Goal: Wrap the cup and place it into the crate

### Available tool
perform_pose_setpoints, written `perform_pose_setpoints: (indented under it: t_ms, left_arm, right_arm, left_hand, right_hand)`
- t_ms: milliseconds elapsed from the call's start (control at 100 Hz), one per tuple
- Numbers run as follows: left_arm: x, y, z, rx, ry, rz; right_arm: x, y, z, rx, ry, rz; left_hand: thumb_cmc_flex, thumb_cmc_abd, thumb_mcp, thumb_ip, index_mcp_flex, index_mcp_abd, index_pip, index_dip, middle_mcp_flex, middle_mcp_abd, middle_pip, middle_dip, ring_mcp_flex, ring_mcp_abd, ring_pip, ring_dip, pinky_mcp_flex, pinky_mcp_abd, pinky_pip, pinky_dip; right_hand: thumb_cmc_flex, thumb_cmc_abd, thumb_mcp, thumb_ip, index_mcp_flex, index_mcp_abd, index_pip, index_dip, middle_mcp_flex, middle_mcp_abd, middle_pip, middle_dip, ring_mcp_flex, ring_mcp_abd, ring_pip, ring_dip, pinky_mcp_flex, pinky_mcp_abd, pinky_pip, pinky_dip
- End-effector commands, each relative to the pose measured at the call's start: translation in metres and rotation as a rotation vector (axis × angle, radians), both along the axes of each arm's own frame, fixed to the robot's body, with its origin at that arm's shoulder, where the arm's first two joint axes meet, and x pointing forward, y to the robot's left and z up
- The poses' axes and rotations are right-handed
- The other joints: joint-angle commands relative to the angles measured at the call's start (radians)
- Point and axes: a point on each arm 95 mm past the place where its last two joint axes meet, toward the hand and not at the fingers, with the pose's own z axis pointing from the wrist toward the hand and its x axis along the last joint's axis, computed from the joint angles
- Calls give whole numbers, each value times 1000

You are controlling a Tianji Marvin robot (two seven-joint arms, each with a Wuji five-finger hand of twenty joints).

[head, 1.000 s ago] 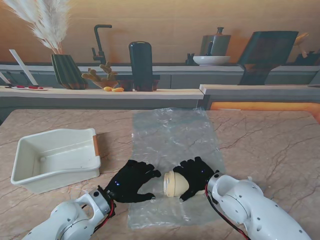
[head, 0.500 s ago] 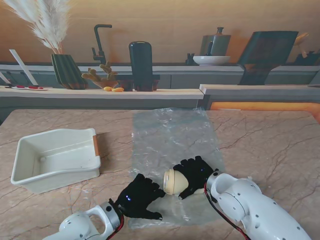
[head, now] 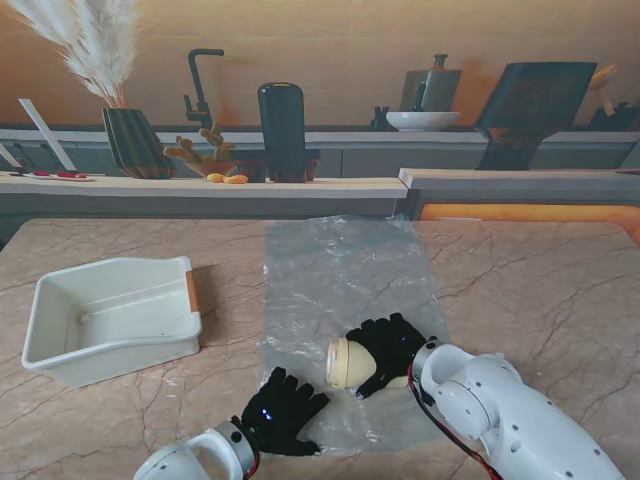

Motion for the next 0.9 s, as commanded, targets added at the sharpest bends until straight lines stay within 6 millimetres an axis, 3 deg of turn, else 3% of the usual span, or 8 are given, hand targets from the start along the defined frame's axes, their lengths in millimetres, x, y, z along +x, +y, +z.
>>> perform_pose_setpoints:
  t_ms: [0,50,390,420,500,610,770,890]
  left_arm:
    - [-2,-6,-5,-7,38,-9]
    - [-2,-8,-7,1,64,-5]
    - [-5,-10,-9,19,121,-6]
    - [-5,-10,-10,24,136,5]
    - [-3,-10,-12,35,149,20]
    - [1,-10,-16,47,149,31]
    - [5,-8,-19,46,154,38]
    - [7,-8,-16,21,120,16]
  right_arm:
    - [-4,1,-4,3,19,3]
    - [-4,0,-4,3,22,1]
    - [0,5,-3,14,30,8]
    - [1,6,-3,15,33,10]
    - [1,7,-1,16,39,19]
    - [1,8,0,17,42,29]
    - [1,7,1,6,27,35]
    - [1,6,1,-6,22,36]
  left_hand:
    - [84,40,-176,2,-12,40,-18,27,12,36,13,-2,32,28,23,-18,21,49,32,-4]
    - [133,75,-250,7,-16,41,-20,29,14,38,14,-7,39,26,27,-24,31,50,34,-4]
    - [222,92,-214,18,-14,35,-71,-16,18,40,-8,-26,52,17,20,-28,48,45,26,-11]
    - [260,93,-191,24,-13,37,-72,-19,23,42,-4,-26,63,6,29,-24,59,37,34,-8]
    - [182,10,198,25,-4,33,-39,-34,51,23,41,-20,108,-29,85,-6,104,7,83,-2]
    - [225,-14,373,40,31,21,21,-11,107,4,111,11,174,-77,189,45,170,-31,165,21]
    - [401,-110,464,-26,88,-42,161,21,292,-44,27,277,254,-107,300,117,235,-53,255,33]
    - [422,-97,457,-39,125,-97,229,30,347,-69,16,316,271,-107,308,122,238,-49,267,37]
  right_hand:
    - [16,94,88,3,5,-37,-14,5,-33,16,-18,-12,-30,19,-18,-9,-14,29,-27,20]
    - [16,94,87,3,4,-38,-14,5,-32,17,-18,-12,-28,20,-18,-9,-15,28,-28,21]
    - [23,99,85,4,8,-37,-15,6,-28,18,-17,-11,-29,18,-18,-9,-11,29,-30,24]
    - [23,100,84,4,8,-37,-15,6,-28,17,-17,-11,-28,20,-17,-9,-11,28,-30,24]
    - [25,99,83,4,8,-37,-16,5,-25,17,-16,-11,-27,18,-17,-9,-10,26,-30,25]
    - [25,101,82,5,6,-38,-17,5,-21,17,-16,-11,-27,15,-18,-9,-12,27,-31,26]
    - [25,101,81,5,4,-37,-19,5,-17,18,-18,-11,-25,15,-18,-9,-13,28,-32,27]
    - [24,103,79,4,4,-37,-20,4,-15,18,-18,-10,-24,15,-18,-8,-12,29,-32,28]
